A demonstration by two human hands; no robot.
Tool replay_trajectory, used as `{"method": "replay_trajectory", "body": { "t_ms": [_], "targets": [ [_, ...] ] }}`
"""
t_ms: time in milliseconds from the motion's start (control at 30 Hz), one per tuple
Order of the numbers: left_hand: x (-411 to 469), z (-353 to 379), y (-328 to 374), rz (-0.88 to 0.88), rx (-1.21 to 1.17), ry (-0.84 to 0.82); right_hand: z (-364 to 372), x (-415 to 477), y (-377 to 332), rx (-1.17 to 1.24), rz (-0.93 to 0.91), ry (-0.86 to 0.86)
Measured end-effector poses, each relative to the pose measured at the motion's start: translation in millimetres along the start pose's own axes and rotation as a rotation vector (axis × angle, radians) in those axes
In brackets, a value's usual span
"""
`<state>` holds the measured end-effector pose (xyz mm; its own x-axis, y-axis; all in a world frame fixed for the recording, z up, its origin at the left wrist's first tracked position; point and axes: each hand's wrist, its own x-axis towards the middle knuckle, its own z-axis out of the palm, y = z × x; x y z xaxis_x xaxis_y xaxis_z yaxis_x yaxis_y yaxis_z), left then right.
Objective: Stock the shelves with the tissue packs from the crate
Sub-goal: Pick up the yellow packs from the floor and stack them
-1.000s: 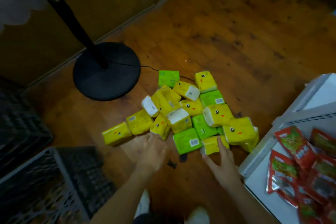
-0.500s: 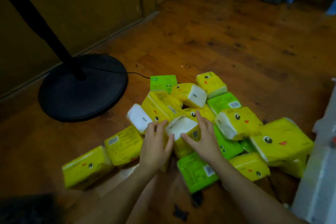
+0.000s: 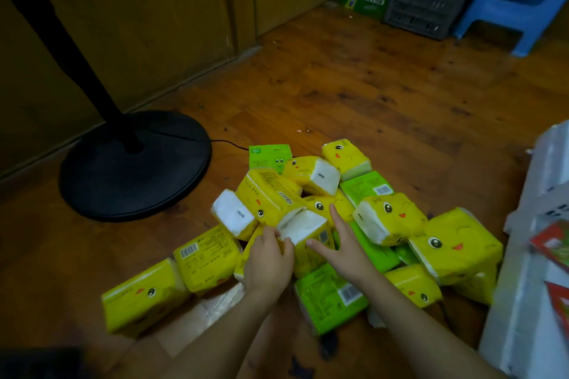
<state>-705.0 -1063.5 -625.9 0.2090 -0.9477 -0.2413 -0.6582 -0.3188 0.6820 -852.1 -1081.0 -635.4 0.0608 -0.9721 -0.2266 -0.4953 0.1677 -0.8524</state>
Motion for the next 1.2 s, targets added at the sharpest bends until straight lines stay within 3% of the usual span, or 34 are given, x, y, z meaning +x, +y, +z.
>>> {"method": "replay_trajectory", "body": {
  "t_ms": [133,367,733,1000,1200],
  "targets": [
    [-11.1,5.9,10.2,-0.050,-0.130,-0.082,9.7,0.5,-0.9,0.130,0.063,-0.020],
    [-10.4,8.8,21.6,-0.096,-0.338,-0.073,0.5,3.6,3.0,0.316,0.294,0.080],
    [-15.4,-2.8,54.5,-0.025,-0.744,0.047,-32.5,-12.3,-30.7,0.384,0.088,0.400],
    [-4.7,-26.2,57.2,-0.086,-0.709,-0.073,-46.8,-18.4,-53.6,0.542,-0.018,0.310],
    [-1.3,-41.3,64.7,-0.089,-0.999,-0.189,-59.6,-8.6,-68.3,0.623,-0.042,0.270]
  ]
}}
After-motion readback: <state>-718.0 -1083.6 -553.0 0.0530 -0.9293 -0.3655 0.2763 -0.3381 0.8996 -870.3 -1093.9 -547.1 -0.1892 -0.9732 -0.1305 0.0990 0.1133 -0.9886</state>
